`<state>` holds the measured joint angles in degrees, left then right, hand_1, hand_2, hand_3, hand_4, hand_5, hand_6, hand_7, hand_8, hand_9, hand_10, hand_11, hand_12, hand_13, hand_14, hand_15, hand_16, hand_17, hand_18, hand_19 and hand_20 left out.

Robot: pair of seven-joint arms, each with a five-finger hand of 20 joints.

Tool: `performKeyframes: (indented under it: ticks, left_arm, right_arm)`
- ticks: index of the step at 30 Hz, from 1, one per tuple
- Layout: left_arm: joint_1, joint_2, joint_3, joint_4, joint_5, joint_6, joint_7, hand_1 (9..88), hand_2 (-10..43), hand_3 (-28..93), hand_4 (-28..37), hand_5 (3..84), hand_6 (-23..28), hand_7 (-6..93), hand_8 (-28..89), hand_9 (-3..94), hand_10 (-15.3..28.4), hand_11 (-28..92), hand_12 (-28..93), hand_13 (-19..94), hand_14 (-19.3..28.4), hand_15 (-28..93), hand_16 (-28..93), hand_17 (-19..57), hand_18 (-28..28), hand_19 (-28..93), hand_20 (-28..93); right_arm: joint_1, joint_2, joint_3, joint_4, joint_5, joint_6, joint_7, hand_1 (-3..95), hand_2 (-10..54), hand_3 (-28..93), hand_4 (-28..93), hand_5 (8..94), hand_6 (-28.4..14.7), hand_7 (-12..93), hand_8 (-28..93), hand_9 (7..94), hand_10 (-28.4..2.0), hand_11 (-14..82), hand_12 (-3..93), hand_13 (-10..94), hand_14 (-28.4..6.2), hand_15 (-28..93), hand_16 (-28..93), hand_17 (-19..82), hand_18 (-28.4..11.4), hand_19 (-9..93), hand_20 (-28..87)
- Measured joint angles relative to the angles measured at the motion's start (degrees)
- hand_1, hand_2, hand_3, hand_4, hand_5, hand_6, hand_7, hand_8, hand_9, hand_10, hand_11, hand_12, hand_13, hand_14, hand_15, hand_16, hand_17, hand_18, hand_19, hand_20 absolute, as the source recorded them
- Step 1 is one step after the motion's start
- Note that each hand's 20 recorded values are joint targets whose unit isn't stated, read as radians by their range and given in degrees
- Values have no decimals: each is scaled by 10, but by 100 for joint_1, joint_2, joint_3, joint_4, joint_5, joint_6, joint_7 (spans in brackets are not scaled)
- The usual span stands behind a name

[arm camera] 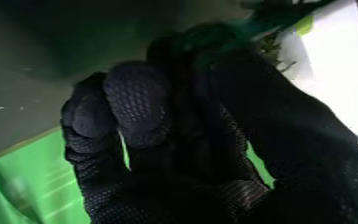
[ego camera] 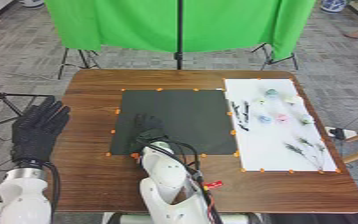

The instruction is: Arrange flowers

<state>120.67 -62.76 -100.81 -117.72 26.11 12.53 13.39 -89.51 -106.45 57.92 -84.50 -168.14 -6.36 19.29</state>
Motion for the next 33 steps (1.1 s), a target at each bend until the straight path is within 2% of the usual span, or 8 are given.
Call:
performKeyframes:
  ticks: [5, 9, 11, 13, 15, 23, 28, 33]
  left_arm:
    - [-15, 4, -15, 0, -13, -16, 23, 298, 123, 754, -229, 449, 89, 78, -77, 383, 139, 151, 110, 297, 149, 349, -58, -27, 138, 288, 154]
    - [-15, 4, -78, -3, -15, -17, 27, 298, 120, 753, -230, 446, 90, 79, -77, 382, 139, 152, 113, 296, 149, 350, -57, -27, 138, 289, 154]
    - [-15, 4, -93, -4, -16, -16, 27, 297, 118, 752, -230, 444, 89, 79, -77, 381, 139, 153, 114, 295, 149, 350, -58, -27, 138, 289, 154]
    - [-15, 4, -95, -4, -17, -16, 27, 296, 117, 753, -229, 443, 90, 80, -76, 379, 139, 153, 115, 295, 149, 351, -58, -27, 138, 289, 154]
    - [-15, 4, -94, -4, -18, -17, 26, 297, 116, 753, -230, 442, 90, 80, -76, 378, 140, 154, 116, 294, 149, 351, -57, -27, 138, 289, 154]
    - [-4, 8, -129, -21, -17, -16, -6, 292, 114, 753, -231, 444, 91, 84, -76, 377, 142, 156, 119, 292, 150, 352, -56, -27, 138, 288, 153]
    - [33, 5, -220, -62, -15, -11, -32, 290, 114, 753, -233, 449, 93, 86, -77, 378, 143, 159, 121, 291, 151, 353, -56, -27, 138, 288, 154]
    - [25, 6, -210, -62, -11, -10, -71, 289, 115, 753, -235, 450, 94, 87, -76, 379, 143, 161, 122, 291, 151, 354, -56, -27, 138, 288, 154]
  right_arm:
    - [46, 5, -44, -50, 1, -299, 395, 492, -95, 801, -232, 518, -86, 740, 192, 611, -199, 524, 495, 630, -165, 698, 415, 345, -284, 850, 390]
    - [49, 24, -41, -82, 1, -376, 451, 442, -95, 816, -277, 508, -110, 721, 147, 590, -226, 585, 405, 617, -182, 724, 348, 340, -284, 830, 423]
    - [49, 29, -39, -94, 2, -397, 492, 420, -95, 822, -282, 504, -120, 737, 41, 581, -230, 593, 390, 614, -183, 726, 342, 338, -284, 824, 433]
    - [48, 33, -39, -106, 22, -407, 547, 400, -95, 828, -283, 506, -127, 781, -181, 572, -239, 592, 392, 606, -189, 728, 342, 337, -284, 817, 443]
    - [48, 50, -47, -127, 69, -410, 607, 393, -95, 825, -283, 493, -134, 789, -221, 554, -250, 593, 389, 593, -196, 728, 338, 332, -284, 810, 443]
    - [90, 242, -200, -335, 667, -381, 980, 361, -95, 799, -280, 448, -162, 780, -240, 500, -279, 581, 386, 577, -200, 686, 317, 326, -284, 782, 434]
    - [131, 471, -339, -628, 1228, -418, 1163, 350, -95, 784, -266, 429, -171, 759, -243, 491, -283, 549, 366, 580, -200, 664, 295, 326, -284, 771, 420]
    - [140, 650, -490, -900, 1406, -480, 1216, 347, -95, 770, -258, 425, -173, 719, -249, 500, -284, 513, 341, 583, -198, 656, 290, 325, -284, 768, 413]
